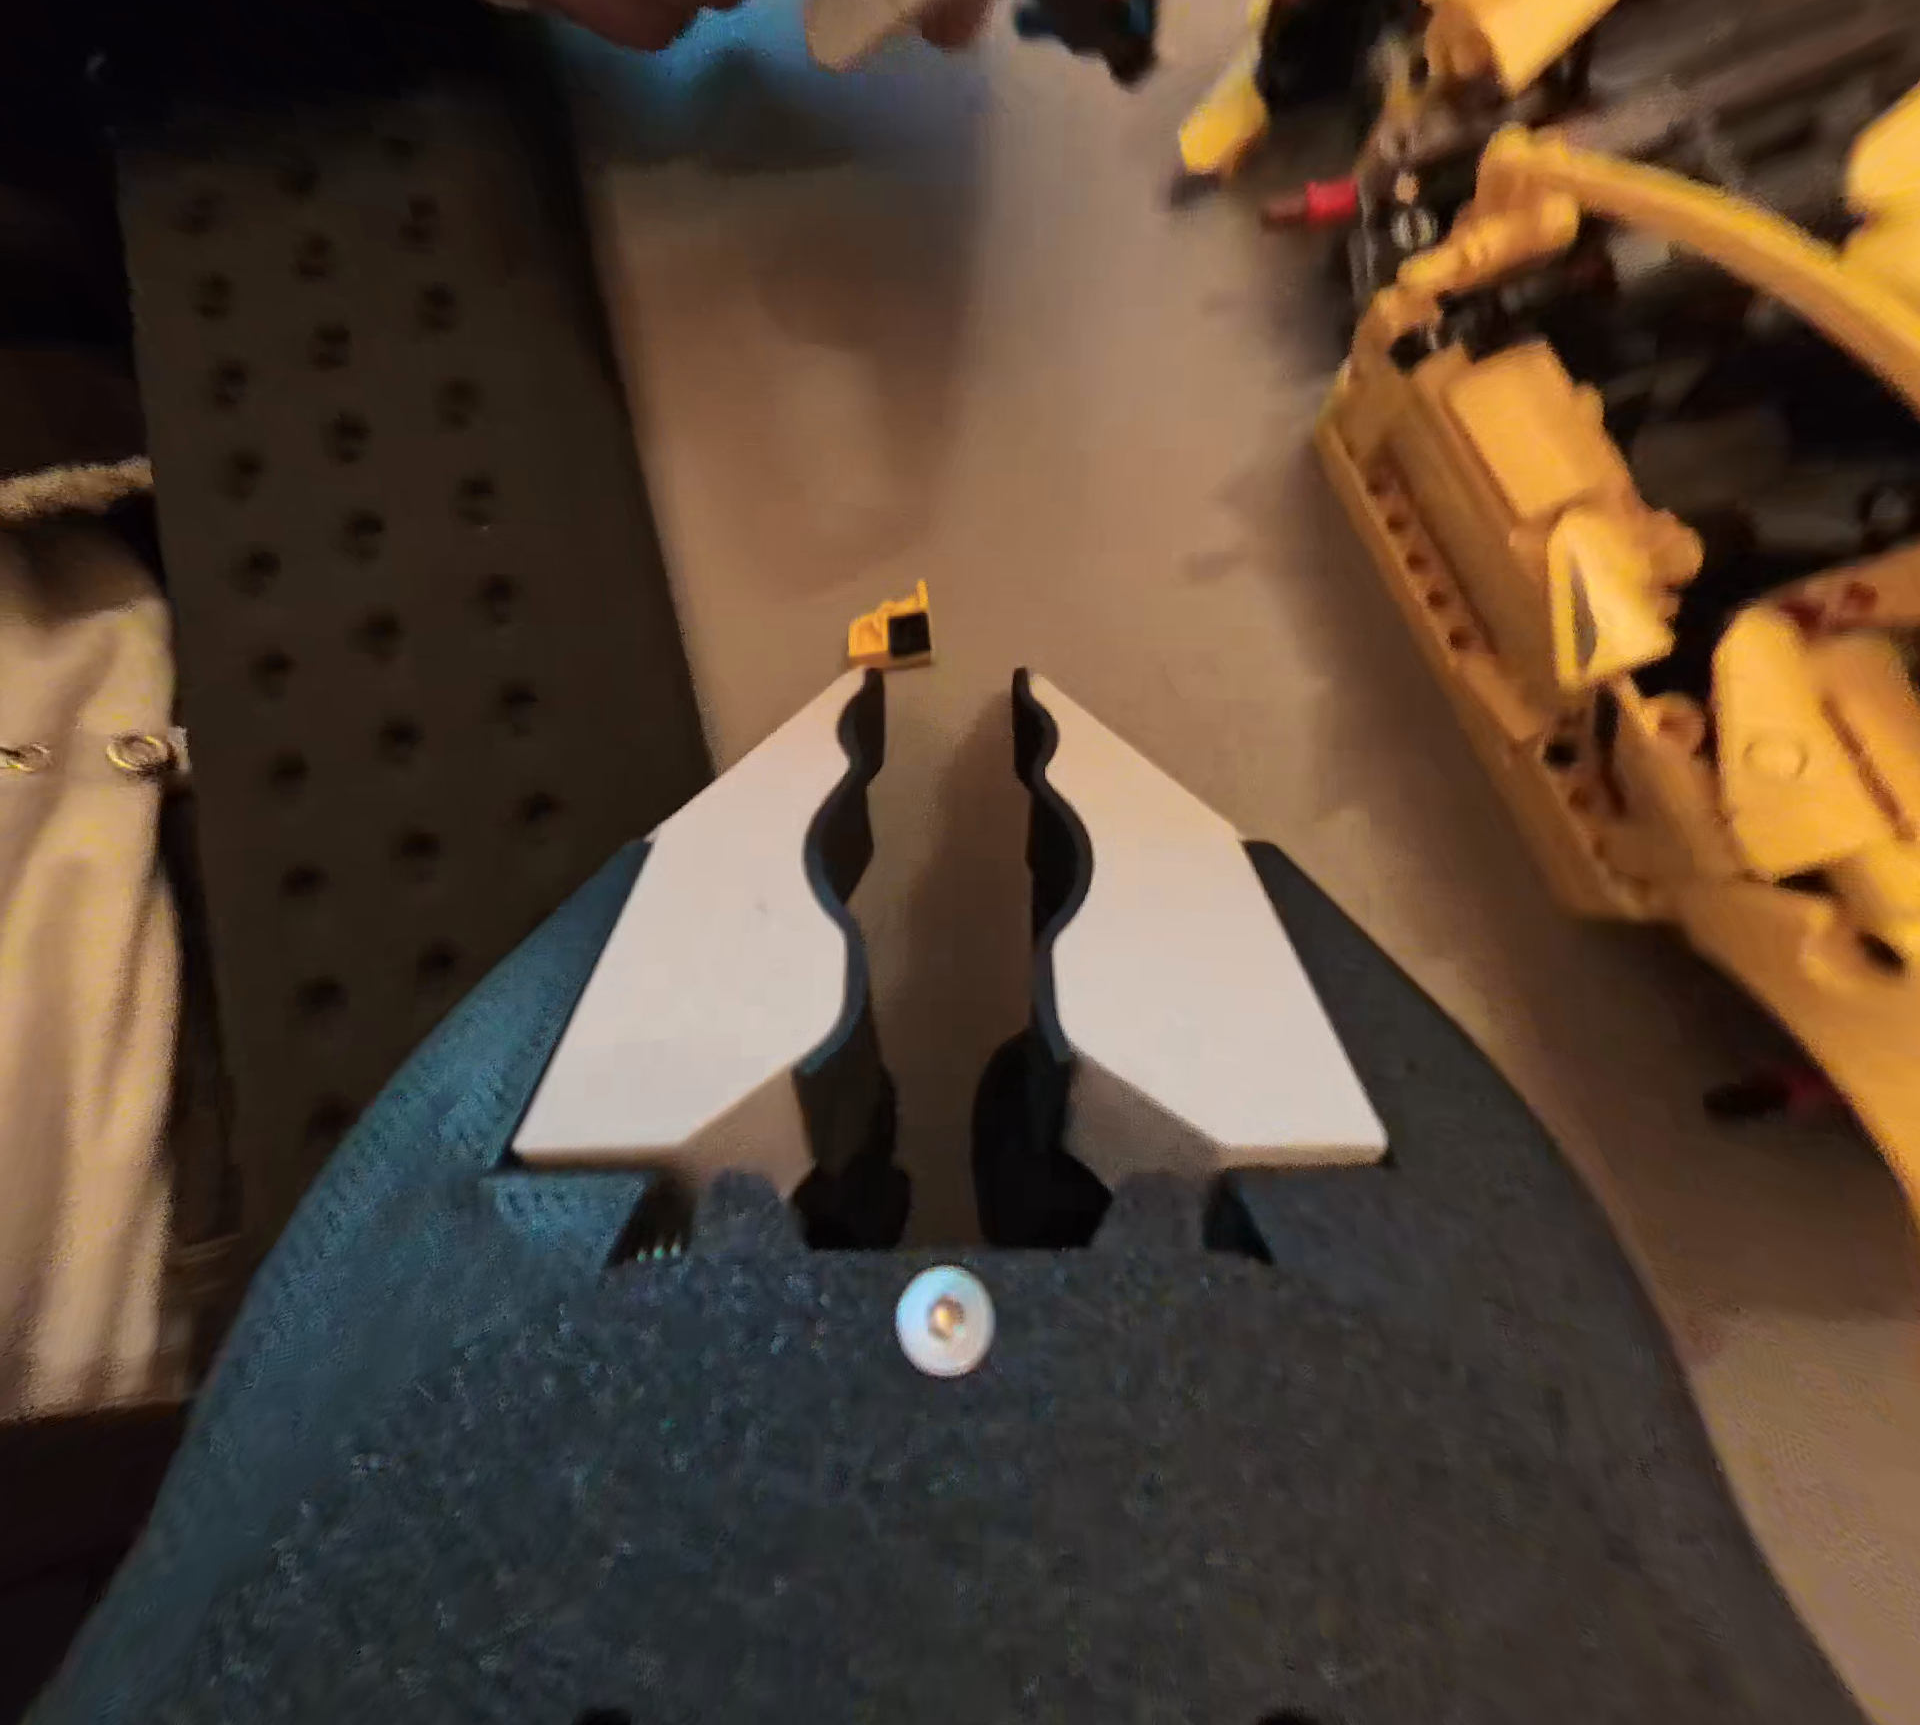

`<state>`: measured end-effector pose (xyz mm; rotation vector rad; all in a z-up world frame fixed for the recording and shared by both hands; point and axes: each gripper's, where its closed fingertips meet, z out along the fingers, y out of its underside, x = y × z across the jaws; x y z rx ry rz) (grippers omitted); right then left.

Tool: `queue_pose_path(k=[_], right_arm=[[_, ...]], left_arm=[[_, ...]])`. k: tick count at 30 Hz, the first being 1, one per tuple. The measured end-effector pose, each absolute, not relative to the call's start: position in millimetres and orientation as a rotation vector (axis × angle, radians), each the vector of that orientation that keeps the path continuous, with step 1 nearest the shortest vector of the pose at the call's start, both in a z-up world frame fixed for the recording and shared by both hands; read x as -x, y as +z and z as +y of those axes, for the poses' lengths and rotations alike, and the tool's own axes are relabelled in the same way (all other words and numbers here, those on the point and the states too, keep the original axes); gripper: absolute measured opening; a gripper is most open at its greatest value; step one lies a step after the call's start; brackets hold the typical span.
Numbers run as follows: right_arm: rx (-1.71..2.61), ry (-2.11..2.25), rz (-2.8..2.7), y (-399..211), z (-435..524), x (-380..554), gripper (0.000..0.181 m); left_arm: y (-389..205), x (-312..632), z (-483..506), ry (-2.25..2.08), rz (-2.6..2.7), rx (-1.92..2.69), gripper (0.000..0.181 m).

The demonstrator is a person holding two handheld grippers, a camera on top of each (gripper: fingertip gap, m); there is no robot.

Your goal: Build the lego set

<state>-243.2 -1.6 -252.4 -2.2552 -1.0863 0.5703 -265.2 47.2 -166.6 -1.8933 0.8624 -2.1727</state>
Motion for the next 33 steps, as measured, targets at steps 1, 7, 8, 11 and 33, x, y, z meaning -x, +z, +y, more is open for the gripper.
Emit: queue_pose_path(k=[1, 7, 8, 11, 33], right_arm=[[2.303, 0.587, -1.03, -253.3, -4.2, 240.8, 0.023], [2.365, 0.609, -0.789, -251.0, -3.9, 246.0, 0.023], [2.371, 0.571, -0.817, -253.2, -4.6, 245.8, 0.023], [2.358, 0.53, -0.857, -254.4, -4.0, 250.0, 0.024], [2.332, 0.34, -0.914, -256.3, -0.2, 254.8, 0.023]], left_arm=[[-166.7, 265.0, 47.0, -2.173, 0.864, 1.894, 0.022], [-167.2, 264.5, 45.9, -2.171, 0.872, 1.895, 0.022], [-167.1, 264.6, 46.2, -2.171, 0.871, 1.895, 0.022], [-167.2, 264.6, 46.1, -2.171, 0.872, 1.895, 0.022], [-167.3, 264.3, 45.5, -2.171, 0.877, 1.893, 0.022]])
